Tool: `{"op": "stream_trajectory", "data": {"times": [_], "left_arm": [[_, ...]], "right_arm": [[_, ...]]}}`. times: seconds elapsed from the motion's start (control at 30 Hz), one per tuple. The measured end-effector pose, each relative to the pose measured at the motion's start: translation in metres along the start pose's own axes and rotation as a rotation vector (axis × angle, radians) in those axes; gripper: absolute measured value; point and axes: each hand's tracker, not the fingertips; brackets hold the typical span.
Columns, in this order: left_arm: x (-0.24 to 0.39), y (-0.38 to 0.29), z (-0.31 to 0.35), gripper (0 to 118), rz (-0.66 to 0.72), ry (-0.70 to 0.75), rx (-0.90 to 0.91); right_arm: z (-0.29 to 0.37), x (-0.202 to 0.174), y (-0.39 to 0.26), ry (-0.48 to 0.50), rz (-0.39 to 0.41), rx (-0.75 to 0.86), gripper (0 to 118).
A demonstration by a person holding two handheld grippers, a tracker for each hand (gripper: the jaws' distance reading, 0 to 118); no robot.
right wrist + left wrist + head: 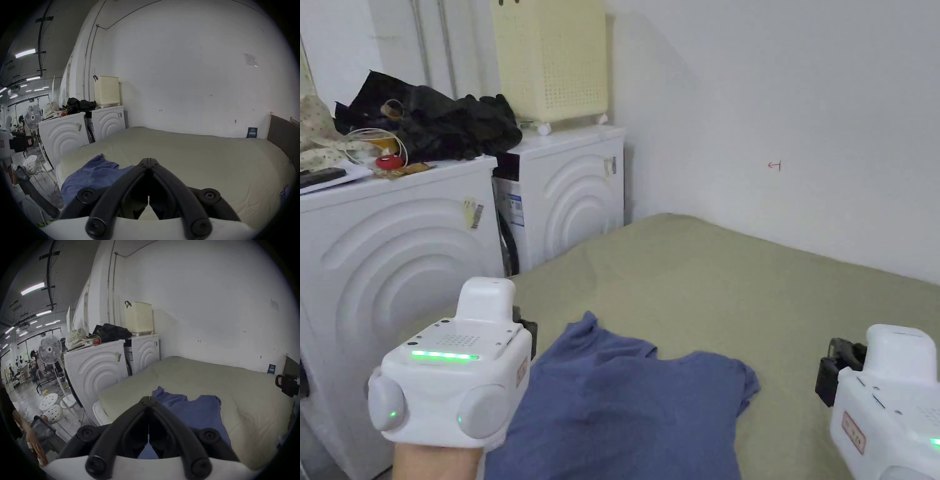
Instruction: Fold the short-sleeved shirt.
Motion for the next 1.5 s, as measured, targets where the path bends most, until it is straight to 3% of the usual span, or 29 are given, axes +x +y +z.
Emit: {"op": "stream_trajectory", "data": {"times": [0.27, 0.33, 0.37, 0.4, 0.43, 0.47, 0.53, 0.67, 0.77, 0.8, 0.83, 0.9, 0.93, 1.0, 1.17, 1.5], "left_arm": [[0.066, -0.042, -0.114, 1, -0.073, -0.163, -0.241], [0.087, -0.058, -0.153, 9, -0.07, -0.216, -0.337], [0.097, -0.067, -0.172, 23, -0.058, -0.232, -0.377], [0.106, -0.073, -0.188, 65, -0.058, -0.252, -0.418], [0.114, -0.08, -0.205, 99, -0.042, -0.287, -0.463], [0.122, -0.088, -0.222, 117, -0.039, -0.307, -0.509], [0.135, -0.106, -0.251, 117, -0.067, -0.33, -0.63], [0.156, -0.135, -0.274, 117, -0.214, -0.287, -0.722], [0.154, -0.132, -0.272, 114, -0.172, -0.288, -0.705], [0.152, -0.13, -0.268, 102, -0.174, -0.292, -0.704], [0.151, -0.126, -0.262, 78, -0.164, -0.306, -0.679], [0.154, -0.112, -0.248, 0, -0.189, -0.273, -0.616], [0.152, -0.106, -0.24, 0, -0.213, -0.216, -0.577], [0.15, -0.095, -0.229, 0, -0.215, -0.278, -0.614], [0.161, -0.035, -0.18, 0, -0.18, -0.33, -0.497], [0.32, 0.057, -0.051, 0, -0.26, -0.649, -0.295]], "right_arm": [[-0.021, 0.02, -0.048, -0.042, 0.045, -0.095, 0], [-0.026, 0.028, -0.063, -0.054, 0.051, -0.134, 0], [-0.029, 0.032, -0.07, -0.057, 0.054, -0.151, 0], [-0.031, 0.036, -0.075, -0.063, 0.058, -0.17, 0], [-0.034, 0.04, -0.082, -0.07, 0.059, -0.185, 0], [-0.036, 0.045, -0.087, -0.072, 0.06, -0.196, 0], [-0.04, 0.052, -0.096, -0.083, 0.061, -0.219, 0], [-0.041, 0.064, -0.109, -0.092, 0.064, -0.259, 0], [-0.032, 0.07, -0.111, -0.098, 0.049, -0.271, 0], [-0.027, 0.073, -0.11, -0.102, 0.044, -0.272, 0], [-0.02, 0.076, -0.109, -0.102, 0.039, -0.27, 0], [-0.004, 0.083, -0.105, -0.113, 0.03, -0.263, 0], [0.005, 0.088, -0.102, -0.117, 0.025, -0.259, 0], [0.024, 0.098, -0.094, -0.138, 0.027, -0.25, 0], [0.078, 0.135, -0.072, -0.218, 0.018, -0.199, 0], [0.183, 0.202, -0.057, -0.401, -0.002, -0.145, 0]]}}
